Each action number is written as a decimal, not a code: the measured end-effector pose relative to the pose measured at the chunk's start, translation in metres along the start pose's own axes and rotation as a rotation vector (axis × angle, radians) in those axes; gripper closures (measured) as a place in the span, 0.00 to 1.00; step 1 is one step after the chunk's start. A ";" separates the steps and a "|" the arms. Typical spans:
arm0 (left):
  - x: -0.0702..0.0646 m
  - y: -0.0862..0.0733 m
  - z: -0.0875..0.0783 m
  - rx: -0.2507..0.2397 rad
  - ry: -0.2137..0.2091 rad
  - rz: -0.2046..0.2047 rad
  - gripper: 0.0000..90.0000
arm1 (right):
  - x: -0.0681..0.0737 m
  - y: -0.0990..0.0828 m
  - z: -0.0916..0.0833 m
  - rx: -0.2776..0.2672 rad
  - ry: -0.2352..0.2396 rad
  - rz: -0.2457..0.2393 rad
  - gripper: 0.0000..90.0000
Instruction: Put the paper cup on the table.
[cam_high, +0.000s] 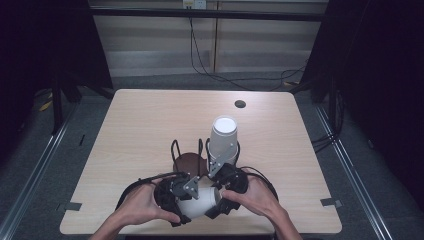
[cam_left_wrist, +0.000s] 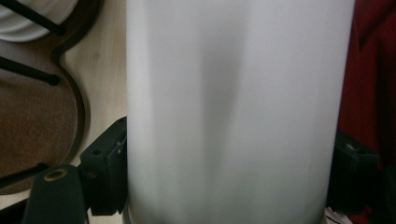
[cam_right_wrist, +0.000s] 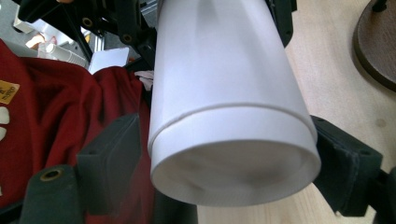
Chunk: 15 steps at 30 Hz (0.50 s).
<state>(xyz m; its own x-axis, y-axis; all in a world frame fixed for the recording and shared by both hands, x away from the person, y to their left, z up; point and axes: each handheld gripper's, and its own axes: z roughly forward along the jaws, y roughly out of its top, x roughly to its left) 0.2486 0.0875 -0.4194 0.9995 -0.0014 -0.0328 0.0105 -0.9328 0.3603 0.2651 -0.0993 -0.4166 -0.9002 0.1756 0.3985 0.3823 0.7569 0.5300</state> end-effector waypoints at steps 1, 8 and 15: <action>-0.001 0.001 0.000 -0.003 -0.004 -0.002 0.21 | 0.000 0.000 -0.001 0.006 -0.010 -0.001 0.19; -0.003 0.005 0.004 0.001 -0.017 0.012 0.21 | 0.000 -0.001 0.001 0.023 0.001 -0.008 0.26; -0.002 0.002 0.003 -0.033 -0.023 0.013 0.18 | 0.000 -0.001 0.002 0.036 -0.007 -0.015 0.28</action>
<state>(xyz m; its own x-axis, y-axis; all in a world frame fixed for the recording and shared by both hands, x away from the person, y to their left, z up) 0.2468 0.0843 -0.4215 0.9985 -0.0218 -0.0495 -0.0007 -0.9203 0.3913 0.2643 -0.0990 -0.4191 -0.9072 0.1680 0.3858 0.3610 0.7818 0.5084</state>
